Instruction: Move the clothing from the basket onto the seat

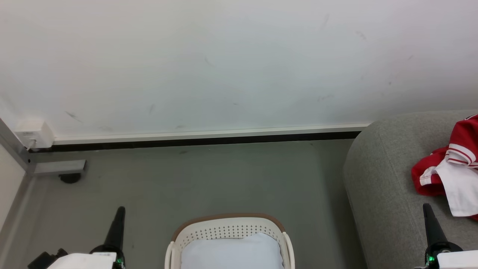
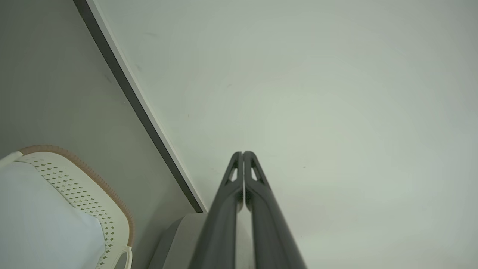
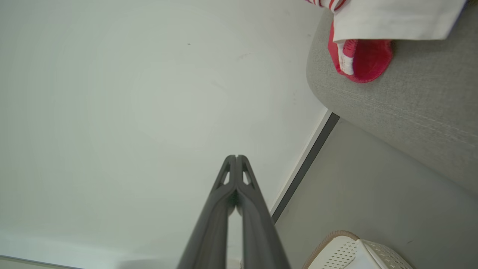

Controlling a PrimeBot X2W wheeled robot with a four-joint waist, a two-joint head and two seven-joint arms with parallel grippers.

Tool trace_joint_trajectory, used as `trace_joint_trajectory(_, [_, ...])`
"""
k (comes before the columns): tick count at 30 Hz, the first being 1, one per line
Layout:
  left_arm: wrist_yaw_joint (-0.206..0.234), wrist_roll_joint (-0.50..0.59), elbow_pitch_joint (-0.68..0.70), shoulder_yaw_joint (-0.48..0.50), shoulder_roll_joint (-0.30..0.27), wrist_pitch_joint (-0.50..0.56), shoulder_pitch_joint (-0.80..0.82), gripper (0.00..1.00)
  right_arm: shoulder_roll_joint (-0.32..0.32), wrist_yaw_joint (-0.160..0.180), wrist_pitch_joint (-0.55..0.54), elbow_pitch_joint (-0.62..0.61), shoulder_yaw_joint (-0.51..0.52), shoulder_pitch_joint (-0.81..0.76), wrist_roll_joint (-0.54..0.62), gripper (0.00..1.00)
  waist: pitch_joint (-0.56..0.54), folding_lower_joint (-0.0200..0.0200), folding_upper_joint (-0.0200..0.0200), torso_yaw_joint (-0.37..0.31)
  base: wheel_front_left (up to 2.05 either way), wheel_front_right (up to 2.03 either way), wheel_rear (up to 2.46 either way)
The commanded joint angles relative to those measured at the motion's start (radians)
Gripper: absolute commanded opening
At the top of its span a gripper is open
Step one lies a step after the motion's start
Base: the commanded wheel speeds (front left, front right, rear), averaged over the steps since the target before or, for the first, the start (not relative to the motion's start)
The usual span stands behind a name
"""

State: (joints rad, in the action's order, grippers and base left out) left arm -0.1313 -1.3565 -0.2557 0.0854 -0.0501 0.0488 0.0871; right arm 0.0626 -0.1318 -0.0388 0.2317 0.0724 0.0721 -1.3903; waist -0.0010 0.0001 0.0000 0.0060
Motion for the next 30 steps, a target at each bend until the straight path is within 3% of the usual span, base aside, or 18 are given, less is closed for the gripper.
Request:
trace_joint_trajectory(1, [0.001, -0.032, 0.007, 0.005, -0.004, 0.006, 0.017, 0.0, 0.001, 0.001, -0.005, 0.0, 0.007, 0.015, -0.028, 0.0, 0.0, 0.0, 0.0, 0.0, 0.0, 0.0, 0.0])
trace_joint_trajectory(30, [0.001, -0.238, 0.012, 0.029, -0.001, 0.063, 0.025, 0.0, -0.005, 0.002, -0.065, 0.013, 0.031, 0.038, -0.215, 0.0, 0.004, -0.0001, 0.0, -0.005, 0.0, 0.0, 0.0])
